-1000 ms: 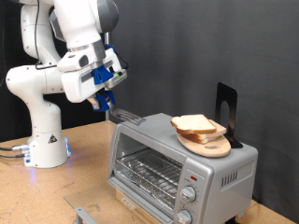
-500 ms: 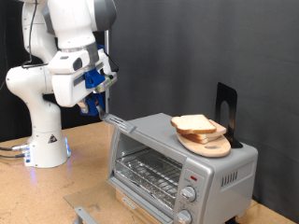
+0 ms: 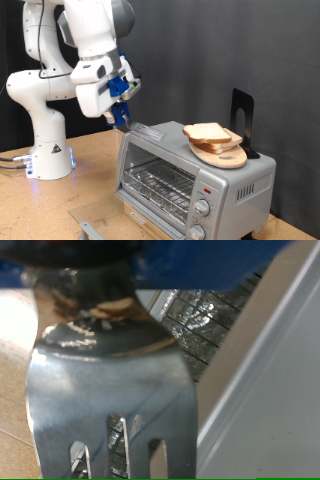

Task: Make a piece of toast with the oven

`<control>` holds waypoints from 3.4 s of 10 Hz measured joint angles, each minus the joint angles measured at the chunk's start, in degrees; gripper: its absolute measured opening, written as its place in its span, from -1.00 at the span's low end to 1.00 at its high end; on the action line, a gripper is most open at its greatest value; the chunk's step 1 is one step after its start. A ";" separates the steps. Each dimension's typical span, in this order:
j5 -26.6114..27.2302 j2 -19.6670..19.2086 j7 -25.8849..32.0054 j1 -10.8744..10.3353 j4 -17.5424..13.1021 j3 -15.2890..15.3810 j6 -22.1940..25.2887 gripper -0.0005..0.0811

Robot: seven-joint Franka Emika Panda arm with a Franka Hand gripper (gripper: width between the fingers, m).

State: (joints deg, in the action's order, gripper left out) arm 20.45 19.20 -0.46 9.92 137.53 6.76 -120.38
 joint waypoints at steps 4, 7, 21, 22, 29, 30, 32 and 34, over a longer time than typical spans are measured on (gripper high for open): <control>0.92 -0.23 -2.70 -0.24 0.61 2.98 -2.16 -0.03; 0.96 -1.52 -5.28 -0.26 0.41 4.68 -3.89 -0.03; 3.17 -2.79 -5.80 -0.27 -2.16 6.30 -1.73 -0.03; 3.17 -2.84 -5.82 -0.27 -2.20 6.56 -1.73 -0.03; 3.37 -2.87 -5.89 -0.26 -2.99 7.66 -1.50 -0.03; 3.41 -2.87 -5.89 -0.24 -3.15 7.63 -1.21 -0.03; 3.60 -2.85 -5.89 -0.18 -3.59 7.39 -0.44 -0.03; 3.73 -2.78 -5.89 -0.14 -3.89 7.21 -0.32 -0.03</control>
State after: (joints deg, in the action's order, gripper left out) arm 24.18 16.42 -6.35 9.78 133.64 13.97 -120.69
